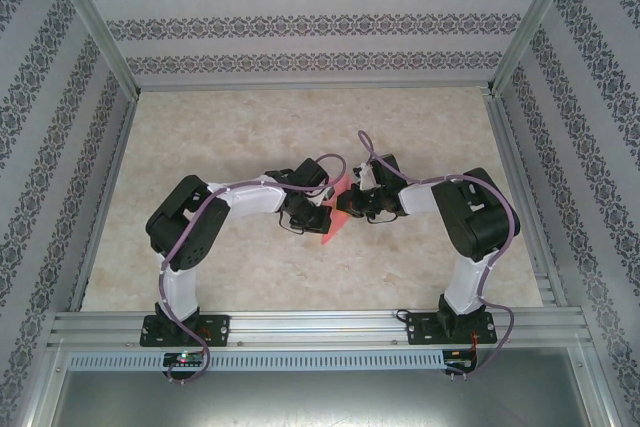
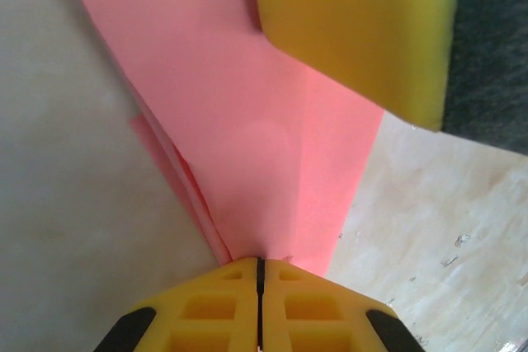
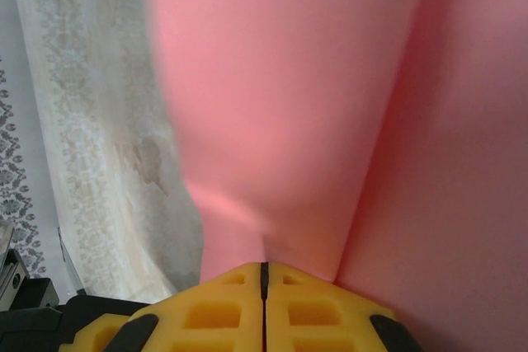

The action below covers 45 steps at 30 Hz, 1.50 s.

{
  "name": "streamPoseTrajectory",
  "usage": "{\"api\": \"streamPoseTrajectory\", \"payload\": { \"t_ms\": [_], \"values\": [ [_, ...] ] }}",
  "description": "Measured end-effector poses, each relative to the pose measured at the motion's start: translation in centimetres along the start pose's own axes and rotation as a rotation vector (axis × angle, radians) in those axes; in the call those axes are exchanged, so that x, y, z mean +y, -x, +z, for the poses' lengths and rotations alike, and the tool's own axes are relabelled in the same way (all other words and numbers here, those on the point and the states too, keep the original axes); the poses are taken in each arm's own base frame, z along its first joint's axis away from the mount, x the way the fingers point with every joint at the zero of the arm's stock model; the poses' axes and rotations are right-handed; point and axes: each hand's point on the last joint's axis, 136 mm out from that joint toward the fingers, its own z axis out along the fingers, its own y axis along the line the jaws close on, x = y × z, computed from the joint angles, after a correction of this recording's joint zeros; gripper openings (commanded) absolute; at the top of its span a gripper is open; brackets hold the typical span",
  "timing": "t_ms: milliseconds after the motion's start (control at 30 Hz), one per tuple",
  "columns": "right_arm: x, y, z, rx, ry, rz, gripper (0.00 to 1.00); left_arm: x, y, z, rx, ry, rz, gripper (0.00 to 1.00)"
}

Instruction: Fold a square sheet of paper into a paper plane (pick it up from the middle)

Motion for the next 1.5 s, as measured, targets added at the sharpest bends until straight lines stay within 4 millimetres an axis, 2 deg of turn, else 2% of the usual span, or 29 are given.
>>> {"api": "streamPoseTrajectory", "payload": {
  "t_ms": [233,433,600,767,1033,1300,1500],
  "values": [
    [1.0,-0.9,-1.3,-0.022,0.019,0.040,0.07,0.1,-0.1,0.1,-0.038,0.012,0.038,0.07],
    [2.1,-2.4,0.0,0.009,0.046,0.068,0.05,0.1,-0.2,0.0,-0.060,0.013,0.055,0.07],
    [1.0,-3.0,0.9,0.029,0.014,0.105,0.05,0.2,-0.2,0.1,-0.070,0.014,0.074,0.06],
    [0.6,-2.5,0.9,0.035,-0.033,0.102,0.05,0.2,-0.3,0.1,-0.078,0.032,0.104,0.06],
    [-0.8,1.7,-0.6,-0.053,-0.127,0.099,0.05,0.5,-0.6,0.2,-0.105,0.052,0.147,0.06],
    [-1.4,4.9,-0.6,-0.056,-0.170,0.075,0.05,0.6,-0.7,0.2,-0.125,0.050,0.168,0.05],
    [-2.7,8.8,-1.7,-0.099,-0.208,0.069,0.05,0.7,-0.8,0.3,-0.136,0.045,0.172,0.05]
  ]
}}
